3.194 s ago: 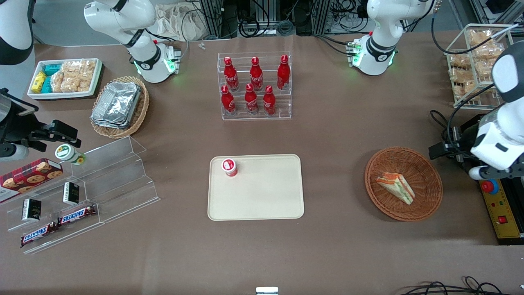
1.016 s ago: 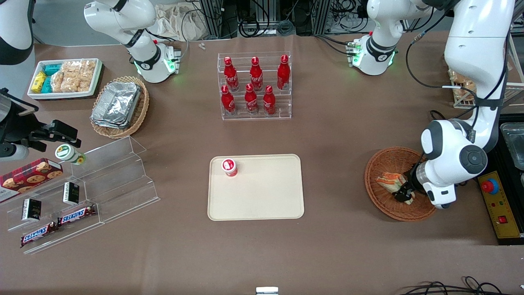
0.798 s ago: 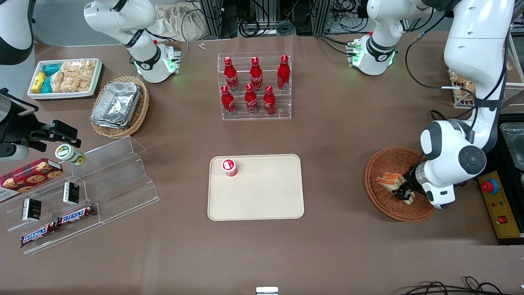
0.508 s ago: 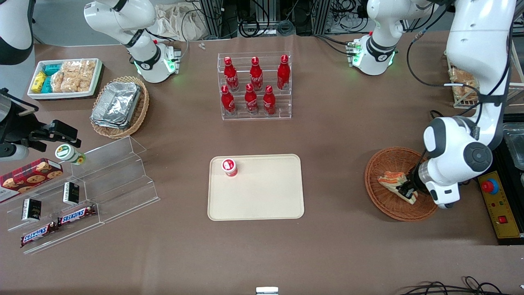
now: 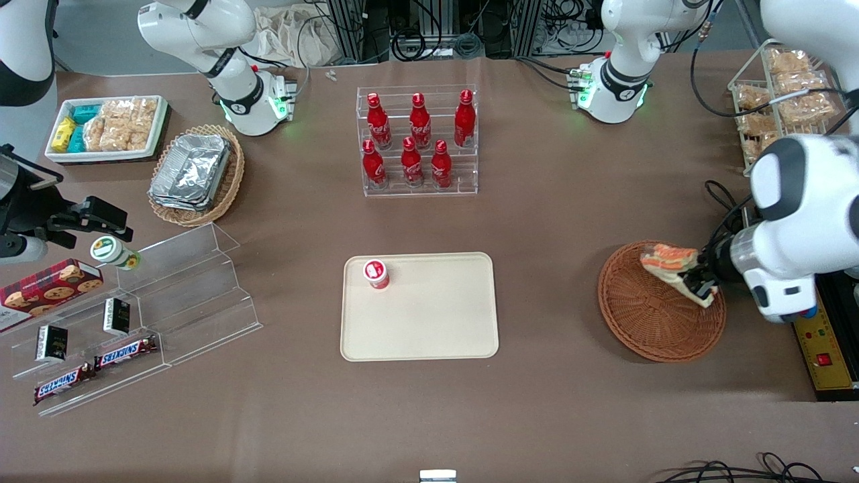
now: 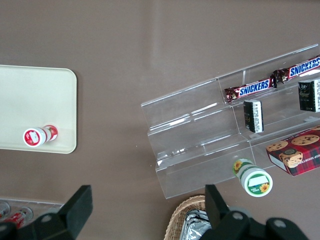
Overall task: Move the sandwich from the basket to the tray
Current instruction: 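Lift the sandwich out of the basket with the left gripper, then carry the sandwich over the cream tray and lower it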
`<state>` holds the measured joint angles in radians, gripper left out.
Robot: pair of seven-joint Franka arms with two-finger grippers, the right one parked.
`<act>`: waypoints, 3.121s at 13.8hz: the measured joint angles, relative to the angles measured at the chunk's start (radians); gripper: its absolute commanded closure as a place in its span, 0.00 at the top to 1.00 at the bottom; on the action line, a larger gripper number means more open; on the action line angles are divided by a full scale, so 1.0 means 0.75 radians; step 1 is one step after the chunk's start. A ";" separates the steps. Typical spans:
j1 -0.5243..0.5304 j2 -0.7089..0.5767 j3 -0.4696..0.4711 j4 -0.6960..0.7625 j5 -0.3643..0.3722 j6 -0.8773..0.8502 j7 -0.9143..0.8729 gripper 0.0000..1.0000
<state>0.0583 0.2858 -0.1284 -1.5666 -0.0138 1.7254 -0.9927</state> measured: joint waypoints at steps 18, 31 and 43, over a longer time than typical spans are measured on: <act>-0.150 0.030 -0.459 0.193 0.146 -0.119 0.352 0.00; -0.374 0.569 -0.471 0.182 0.279 0.472 0.383 0.00; -0.382 0.707 -0.470 0.198 0.290 0.581 0.343 1.00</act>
<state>-0.2279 0.8161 -0.4806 -1.4182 0.2034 2.1610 -0.7358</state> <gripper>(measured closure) 0.485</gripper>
